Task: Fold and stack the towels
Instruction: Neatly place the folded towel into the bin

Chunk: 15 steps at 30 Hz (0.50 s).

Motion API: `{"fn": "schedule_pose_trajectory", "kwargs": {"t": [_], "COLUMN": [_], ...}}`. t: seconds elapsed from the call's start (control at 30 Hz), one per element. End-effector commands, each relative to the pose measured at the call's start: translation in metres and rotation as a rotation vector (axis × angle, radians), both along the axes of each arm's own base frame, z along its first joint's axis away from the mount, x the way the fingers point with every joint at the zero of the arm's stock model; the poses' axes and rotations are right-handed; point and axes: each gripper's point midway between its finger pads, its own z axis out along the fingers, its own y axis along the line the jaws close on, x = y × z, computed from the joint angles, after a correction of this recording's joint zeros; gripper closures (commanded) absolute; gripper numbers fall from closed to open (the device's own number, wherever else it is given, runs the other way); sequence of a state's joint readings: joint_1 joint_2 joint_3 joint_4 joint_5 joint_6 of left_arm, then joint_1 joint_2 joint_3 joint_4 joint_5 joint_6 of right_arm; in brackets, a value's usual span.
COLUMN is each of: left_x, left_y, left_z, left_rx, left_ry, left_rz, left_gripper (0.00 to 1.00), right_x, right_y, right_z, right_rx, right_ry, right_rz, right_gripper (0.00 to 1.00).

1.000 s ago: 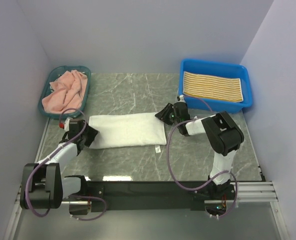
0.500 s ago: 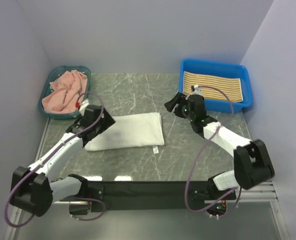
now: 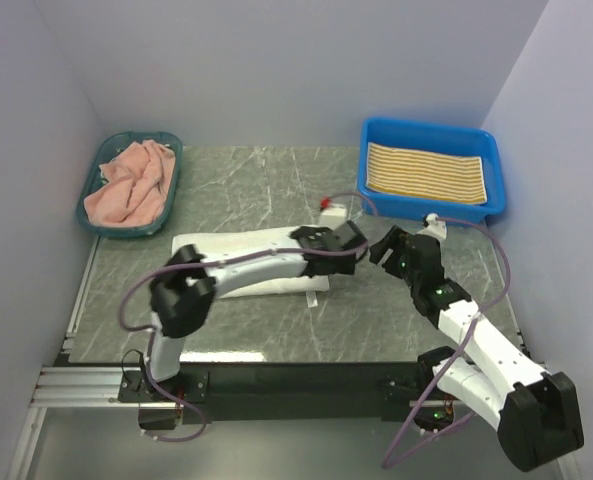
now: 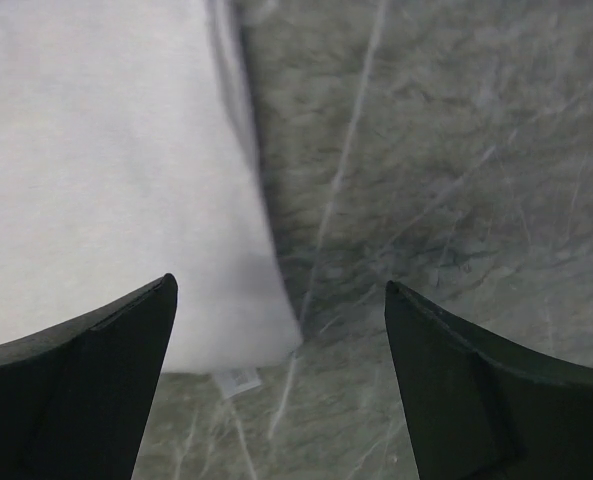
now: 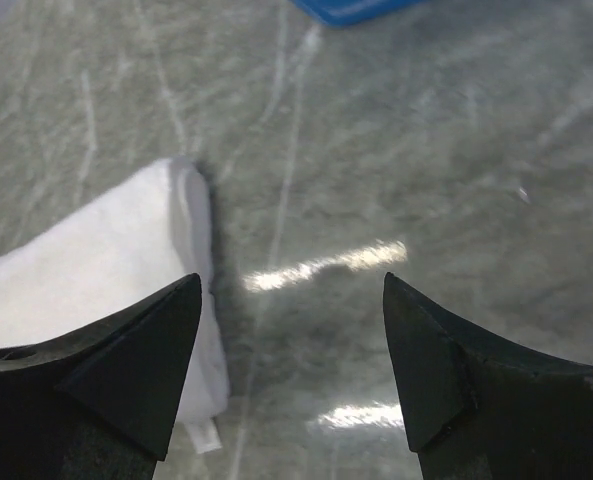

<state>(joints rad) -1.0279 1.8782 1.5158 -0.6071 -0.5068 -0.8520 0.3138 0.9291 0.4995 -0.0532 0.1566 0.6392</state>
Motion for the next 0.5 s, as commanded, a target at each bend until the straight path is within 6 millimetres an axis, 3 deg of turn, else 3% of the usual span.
{"fn": "schedule_pose_trajectory", "kwargs": {"t": [0.0,0.03,0.1,0.3,0.4,0.47], "left_x": [-0.006,-0.006,-0.006,-0.009,-0.014,-0.019], "left_y": [-0.013,-0.018,-0.025,-0.013,-0.011,-0.011], "left_z": [-0.007,-0.025,-0.034,-0.077,-0.094,-0.107], "left_rx": [0.166,0.201,0.216,0.317,0.325,0.321], "left_ry": [-0.015,0.006,0.019,0.065,0.092,0.119], "left_rz": [-0.064,-0.074,-0.091,-0.068,-0.078,-0.079], "left_gripper": [0.09,0.10,0.11,0.18,0.26,0.37], "right_x": [-0.013,-0.015,-0.021,-0.025,-0.024,-0.024], "right_y": [-0.022,-0.022,-0.024,-0.023,-0.020,-0.017], "right_z": [-0.012,-0.015,-0.021,-0.028,-0.031,-0.031], "right_rx": [-0.026,-0.014,-0.006,0.003,0.014,0.019], "right_ry": [0.004,0.008,0.009,0.000,0.006,0.005], "right_rz": [-0.090,-0.095,-0.099,-0.090,-0.078,-0.068], "right_gripper": [0.20,0.20,0.20,0.20,0.21,0.21]}}
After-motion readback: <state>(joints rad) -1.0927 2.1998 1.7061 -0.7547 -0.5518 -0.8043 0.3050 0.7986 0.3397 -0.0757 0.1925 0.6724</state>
